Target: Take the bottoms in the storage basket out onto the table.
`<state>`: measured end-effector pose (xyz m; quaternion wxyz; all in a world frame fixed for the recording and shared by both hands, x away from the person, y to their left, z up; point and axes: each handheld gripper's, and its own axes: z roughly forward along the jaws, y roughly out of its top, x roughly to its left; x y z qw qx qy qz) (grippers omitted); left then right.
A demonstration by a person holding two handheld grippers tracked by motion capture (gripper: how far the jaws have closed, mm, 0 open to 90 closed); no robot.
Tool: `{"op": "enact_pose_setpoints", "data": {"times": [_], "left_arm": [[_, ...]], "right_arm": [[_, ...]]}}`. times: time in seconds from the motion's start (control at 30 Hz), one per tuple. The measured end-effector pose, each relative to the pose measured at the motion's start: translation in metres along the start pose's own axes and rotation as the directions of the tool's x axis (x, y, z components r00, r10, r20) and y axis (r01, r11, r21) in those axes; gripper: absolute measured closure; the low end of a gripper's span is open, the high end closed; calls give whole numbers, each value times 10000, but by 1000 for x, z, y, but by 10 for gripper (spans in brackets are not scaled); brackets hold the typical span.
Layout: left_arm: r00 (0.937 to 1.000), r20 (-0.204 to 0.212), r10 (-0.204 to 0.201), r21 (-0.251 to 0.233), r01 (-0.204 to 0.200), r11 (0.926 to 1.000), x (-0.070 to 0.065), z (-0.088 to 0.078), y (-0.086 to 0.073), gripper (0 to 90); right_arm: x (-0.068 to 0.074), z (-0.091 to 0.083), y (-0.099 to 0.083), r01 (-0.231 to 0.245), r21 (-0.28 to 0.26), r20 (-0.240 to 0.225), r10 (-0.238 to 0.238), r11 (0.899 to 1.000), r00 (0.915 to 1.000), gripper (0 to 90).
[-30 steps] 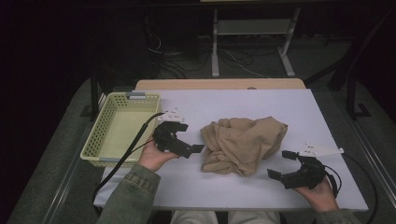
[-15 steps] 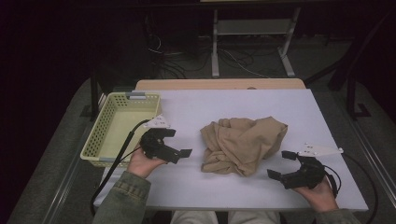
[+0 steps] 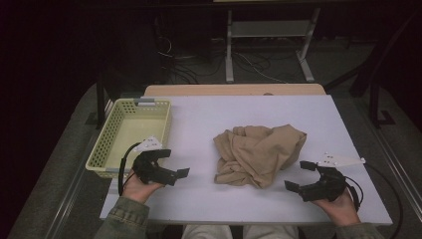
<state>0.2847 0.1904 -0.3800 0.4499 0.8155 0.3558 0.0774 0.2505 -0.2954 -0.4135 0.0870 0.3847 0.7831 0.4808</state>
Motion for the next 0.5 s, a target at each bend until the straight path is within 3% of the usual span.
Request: {"op": "enact_pose_setpoints", "data": {"times": [0.13,0.3,0.5], "left_arm": [[10000,-75,-31,45,31,10000,-3,-3,-12,0],[10000,-57,-68,-341,66,9994,-7,-4,-26,0],[10000,-43,-38,-590,36,9982,-10,-3,-32,0]], "right_arm": [[0,1,0,2,10,5,-2,10000,10000,7],[1,1,0,5,11,23,-5,10000,10000,7],[1,1,0,13,31,22,-13,10000,10000,7]]}}
